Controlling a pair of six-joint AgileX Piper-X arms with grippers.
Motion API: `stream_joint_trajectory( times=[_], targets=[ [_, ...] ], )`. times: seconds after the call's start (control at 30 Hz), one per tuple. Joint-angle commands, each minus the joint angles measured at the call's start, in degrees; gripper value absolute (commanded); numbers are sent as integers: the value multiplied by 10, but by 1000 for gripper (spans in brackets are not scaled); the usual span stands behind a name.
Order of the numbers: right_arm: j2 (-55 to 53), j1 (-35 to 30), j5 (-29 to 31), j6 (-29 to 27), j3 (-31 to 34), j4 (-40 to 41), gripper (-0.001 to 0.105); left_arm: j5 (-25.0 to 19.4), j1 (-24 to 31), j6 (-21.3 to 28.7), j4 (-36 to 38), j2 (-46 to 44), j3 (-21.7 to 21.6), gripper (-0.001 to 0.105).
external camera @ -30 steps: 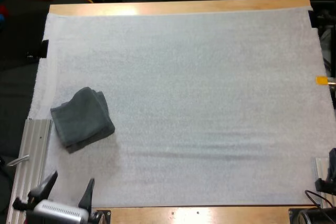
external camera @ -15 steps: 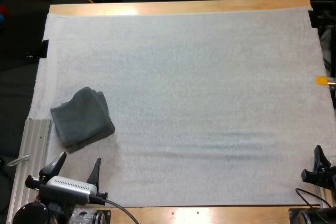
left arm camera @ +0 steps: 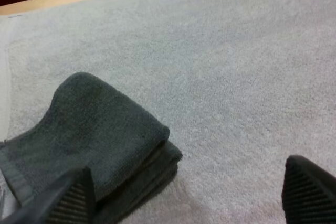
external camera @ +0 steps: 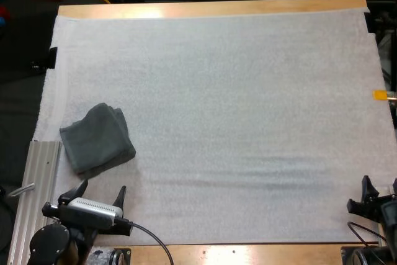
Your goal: Pick towel from pile, fold and stack
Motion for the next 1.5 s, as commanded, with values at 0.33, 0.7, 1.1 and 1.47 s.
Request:
stream_joint_trajectory(
  times=[0.33, 0.7, 1.1, 1.47],
  targets=[
    [-26, -3, 0, 0, 3, -8, 60, -6, 1, -1, -10, -79, -2, 71],
    [-26, -3, 0, 0, 3, -8, 60, -6, 1, -1, -10, -79, -2, 71],
    [-26, -43, 0, 0, 3, -8, 60, -6, 1, -1, -10, -79, -2, 71],
    [-26, -41, 0, 0, 3, -8, 60, -6, 1, -1, -10, -79, -2, 71]
  ],
)
